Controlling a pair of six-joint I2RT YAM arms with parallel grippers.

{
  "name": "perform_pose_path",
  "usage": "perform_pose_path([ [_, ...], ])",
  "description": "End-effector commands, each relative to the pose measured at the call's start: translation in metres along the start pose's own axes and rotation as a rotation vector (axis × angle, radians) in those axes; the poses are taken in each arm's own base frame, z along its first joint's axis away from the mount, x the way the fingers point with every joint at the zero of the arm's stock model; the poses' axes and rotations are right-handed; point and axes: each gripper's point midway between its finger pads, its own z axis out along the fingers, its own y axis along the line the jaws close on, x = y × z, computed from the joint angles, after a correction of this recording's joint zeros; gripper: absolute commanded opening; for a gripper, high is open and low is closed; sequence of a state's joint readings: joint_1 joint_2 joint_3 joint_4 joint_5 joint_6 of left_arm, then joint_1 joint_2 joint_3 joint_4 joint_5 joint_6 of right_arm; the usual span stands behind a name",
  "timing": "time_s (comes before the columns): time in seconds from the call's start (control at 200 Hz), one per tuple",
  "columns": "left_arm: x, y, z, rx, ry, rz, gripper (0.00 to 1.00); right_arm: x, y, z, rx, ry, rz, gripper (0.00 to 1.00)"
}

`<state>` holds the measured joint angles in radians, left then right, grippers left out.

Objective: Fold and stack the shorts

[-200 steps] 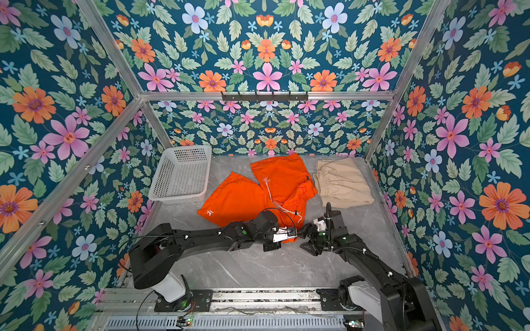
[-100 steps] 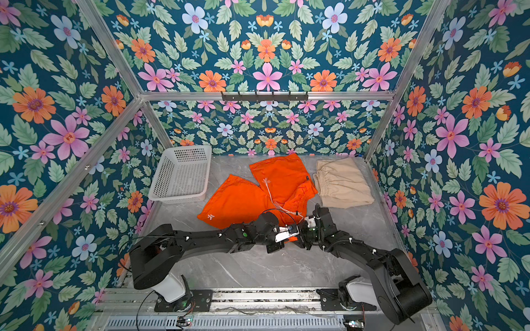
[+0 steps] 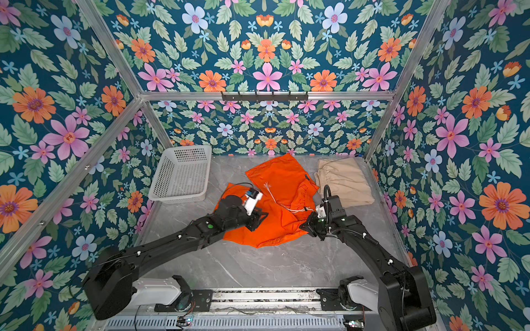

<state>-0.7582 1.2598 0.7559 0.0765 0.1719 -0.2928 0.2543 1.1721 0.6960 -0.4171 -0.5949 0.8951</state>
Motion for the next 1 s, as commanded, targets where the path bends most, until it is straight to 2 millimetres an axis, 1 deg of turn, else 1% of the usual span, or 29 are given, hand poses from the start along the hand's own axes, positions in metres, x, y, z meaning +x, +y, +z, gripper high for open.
perform_pose_path([
  [0.0,0.021,0.046,-0.022,-0.131,0.029,-0.390,0.43,0.002,-0.006,-0.002,0.048,0.020,-0.061,0.07],
  [0.065,0.037,0.071,-0.039,-0.224,0.041,-0.521,0.45,0.001,-0.008,0.000,0.063,0.027,-0.067,0.06],
  [0.14,0.053,0.089,-0.055,-0.291,0.051,-0.659,0.45,0.000,-0.007,0.002,0.058,0.033,-0.070,0.06],
  [0.22,0.067,0.103,-0.069,-0.342,0.045,-0.795,0.44,0.000,-0.005,0.003,0.048,0.037,-0.074,0.06],
  [0.305,0.079,0.115,-0.080,-0.372,0.027,-0.909,0.44,-0.001,-0.004,0.005,0.037,0.041,-0.073,0.06],
  [0.385,0.092,0.132,-0.090,-0.435,0.021,-0.999,0.43,0.000,-0.003,0.006,0.028,0.044,-0.072,0.06],
  [0.53,0.115,0.151,-0.097,-0.522,0.065,-1.099,0.43,0.002,-0.006,0.006,0.030,0.047,-0.070,0.06],
  [0.61,0.123,0.162,-0.102,-0.588,0.083,-1.099,0.43,0.003,-0.006,0.006,0.030,0.049,-0.071,0.06],
  [0.885,0.138,0.184,-0.112,-0.652,0.083,-1.148,0.44,0.005,-0.009,0.005,0.024,0.044,-0.075,0.06],
  [0.995,0.145,0.190,-0.116,-0.676,0.079,-1.166,0.42,0.006,-0.010,0.006,0.024,0.046,-0.072,0.06],
])
